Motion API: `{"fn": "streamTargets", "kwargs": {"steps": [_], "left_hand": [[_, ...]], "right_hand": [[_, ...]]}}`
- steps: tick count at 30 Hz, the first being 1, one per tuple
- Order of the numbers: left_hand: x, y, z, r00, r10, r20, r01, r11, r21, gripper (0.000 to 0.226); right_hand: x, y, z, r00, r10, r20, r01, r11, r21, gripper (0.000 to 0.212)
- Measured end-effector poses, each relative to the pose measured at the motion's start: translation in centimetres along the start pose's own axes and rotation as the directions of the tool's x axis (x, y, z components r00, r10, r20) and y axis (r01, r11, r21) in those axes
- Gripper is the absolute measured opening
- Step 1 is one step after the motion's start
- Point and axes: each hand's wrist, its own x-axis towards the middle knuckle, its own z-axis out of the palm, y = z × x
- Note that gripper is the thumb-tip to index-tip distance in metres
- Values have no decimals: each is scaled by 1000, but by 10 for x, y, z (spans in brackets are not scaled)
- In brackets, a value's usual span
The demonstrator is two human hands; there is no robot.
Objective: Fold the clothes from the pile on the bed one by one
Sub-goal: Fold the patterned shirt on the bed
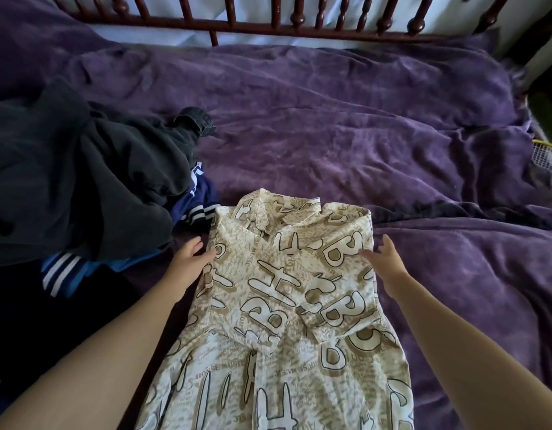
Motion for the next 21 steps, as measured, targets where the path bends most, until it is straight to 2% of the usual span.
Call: {"fn": "streamTargets", "kwargs": {"steps": [5, 6, 8, 9, 10, 11, 13, 14, 16, 17, 19, 21], "left_hand": [[14, 22, 14, 999, -40, 20, 41, 998, -56, 71], [17, 28, 17, 998, -53, -17, 52, 998, -33, 71], [23, 39, 20, 992, -79, -99, 80, 997, 5, 62], [26, 44, 23, 989, -98, -115, 98, 995, -3, 51], [27, 50, 26, 985, -125, -120, 126, 992, -3, 36], [27, 55, 28, 980, -150, -134, 154, 988, 21, 29], [27, 62, 32, 978, -133, -163, 151, 984, 98, 37], [30, 62, 34, 981, -84, -176, 121, 970, 213, 49], [29, 64, 39, 987, 23, -159, 61, 862, 503, 67], [27, 64, 43, 990, 59, -127, 25, 821, 571, 70], [25, 62, 51, 987, 120, -103, -28, 770, 638, 65], [26, 59, 54, 966, 208, -155, -43, 717, 695, 42]], "right_hand": [[12, -14, 11, 993, 113, -24, -107, 979, 173, 86], [15, -18, 14, 991, 132, -34, -123, 971, 204, 77], [16, -26, 15, 989, 140, -57, -120, 958, 259, 39], [15, -30, 15, 987, 143, -68, -119, 952, 280, 20], [16, -33, 13, 986, 145, -85, -114, 949, 292, 13], [17, -34, 11, 986, 145, -87, -113, 947, 301, 16], [17, -36, 6, 988, 145, -44, -122, 932, 340, 14], [18, -37, 5, 989, 143, -28, -125, 933, 336, 12], [19, -40, 2, 992, 125, -17, -113, 943, 313, 8], [19, -41, 1, 994, 109, -16, -99, 946, 309, 5], [21, -42, 0, 998, 67, -23, -57, 955, 290, 24], [23, -44, 0, 996, 71, -52, -53, 954, 295, 43]]}}
